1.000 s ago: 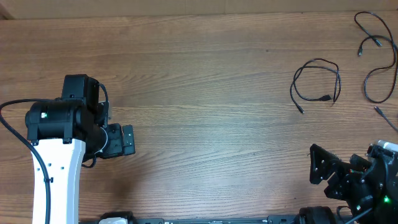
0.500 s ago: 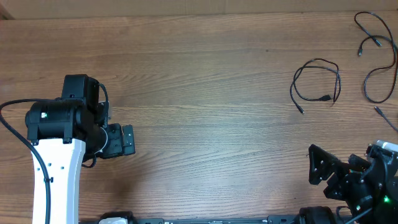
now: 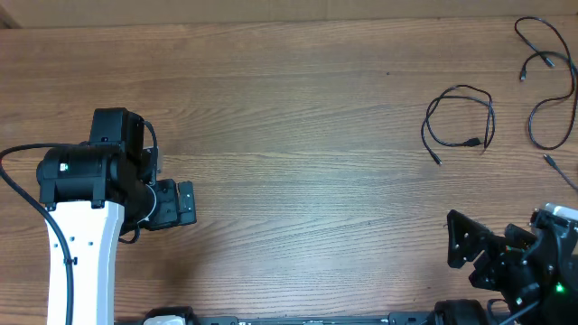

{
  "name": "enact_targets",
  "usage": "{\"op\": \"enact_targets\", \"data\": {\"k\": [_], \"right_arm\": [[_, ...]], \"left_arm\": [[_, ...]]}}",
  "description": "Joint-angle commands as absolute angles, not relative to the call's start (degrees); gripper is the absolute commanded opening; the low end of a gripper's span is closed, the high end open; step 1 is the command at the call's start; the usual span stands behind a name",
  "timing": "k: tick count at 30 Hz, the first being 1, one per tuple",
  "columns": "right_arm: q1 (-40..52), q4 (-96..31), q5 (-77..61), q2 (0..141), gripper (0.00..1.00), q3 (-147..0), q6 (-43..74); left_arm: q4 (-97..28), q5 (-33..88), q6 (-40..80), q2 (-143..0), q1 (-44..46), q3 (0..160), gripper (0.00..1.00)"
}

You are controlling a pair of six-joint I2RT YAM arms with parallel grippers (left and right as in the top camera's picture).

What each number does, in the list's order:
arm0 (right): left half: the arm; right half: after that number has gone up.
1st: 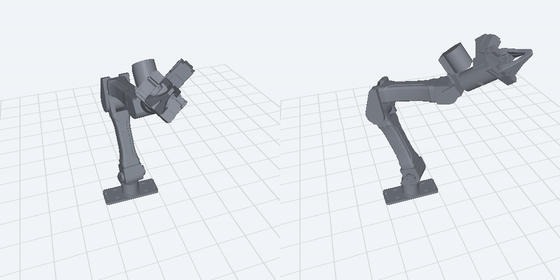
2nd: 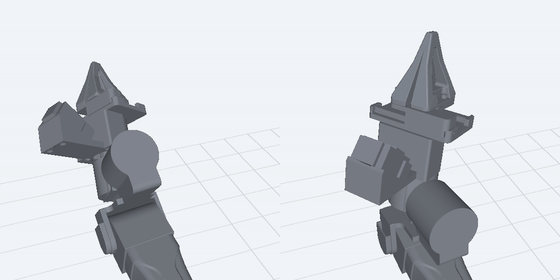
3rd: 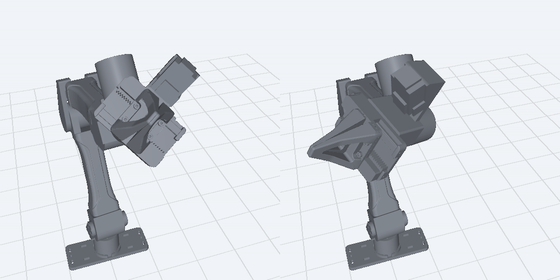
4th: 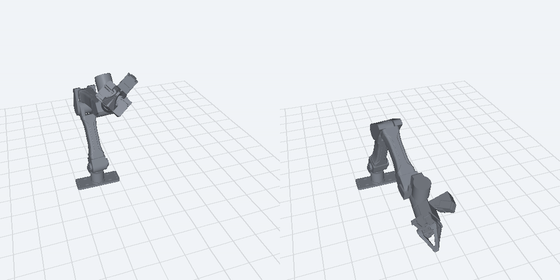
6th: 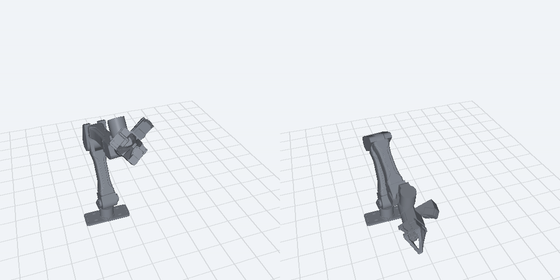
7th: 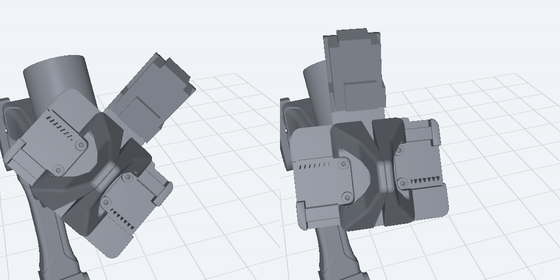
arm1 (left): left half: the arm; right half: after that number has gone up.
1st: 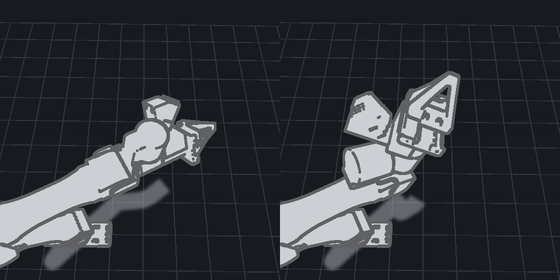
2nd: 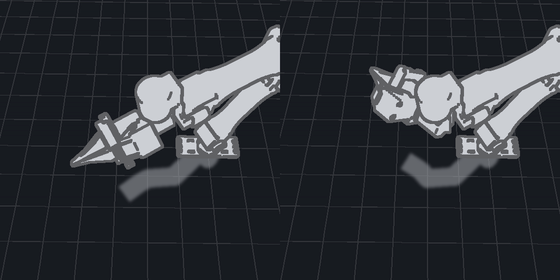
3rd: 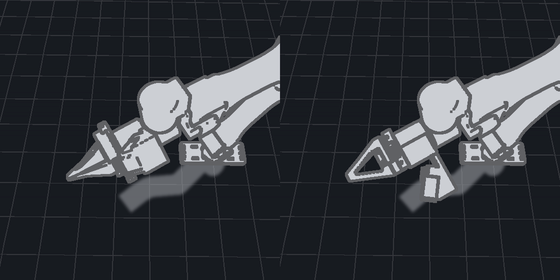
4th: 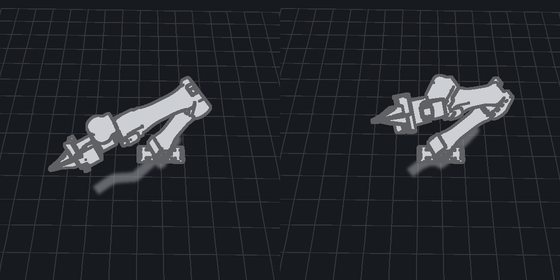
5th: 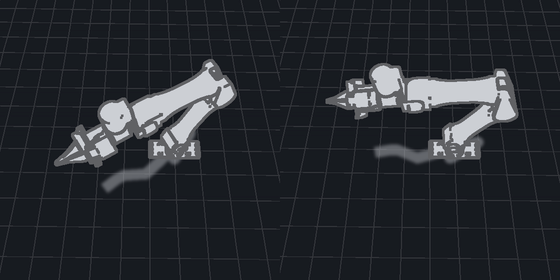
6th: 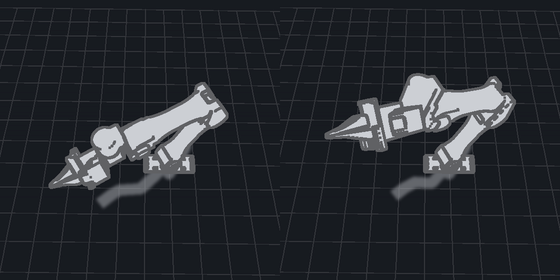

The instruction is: Untangle cables

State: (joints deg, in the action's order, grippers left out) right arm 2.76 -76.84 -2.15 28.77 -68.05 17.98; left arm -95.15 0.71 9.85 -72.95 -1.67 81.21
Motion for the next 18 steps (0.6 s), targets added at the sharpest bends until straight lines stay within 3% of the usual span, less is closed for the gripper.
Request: {"op": "enact_targets", "data": {"k": [1, 6, 13, 18], "right_arm": [[2.94, -76.88, -2.24, 29.47, 1.0, -65.3, 18.24], [2.94, -73.69, -2.24, 28.67, 1.0, -62.02, 18.22], [1.78, -50.17, -2.24, 25.04, 1.0, -59.46, 18.24], [1.54, -49.34, -2.24, 21.98, 1.0, -58.94, 18.24]], "left_arm": [[-95.26, 1.1, 8.56, -73.08, -2.22, 81.91, 1.0], [-95.26, 1.1, 8.56, -73.08, -2.22, 81.91, 1.0], [-95.26, 1.1, 8.56, -73.08, -2.22, 81.91, 1.0], [-95.26, 1.1, 8.56, -73.08, -2.22, 81.91, 1.0]]}}
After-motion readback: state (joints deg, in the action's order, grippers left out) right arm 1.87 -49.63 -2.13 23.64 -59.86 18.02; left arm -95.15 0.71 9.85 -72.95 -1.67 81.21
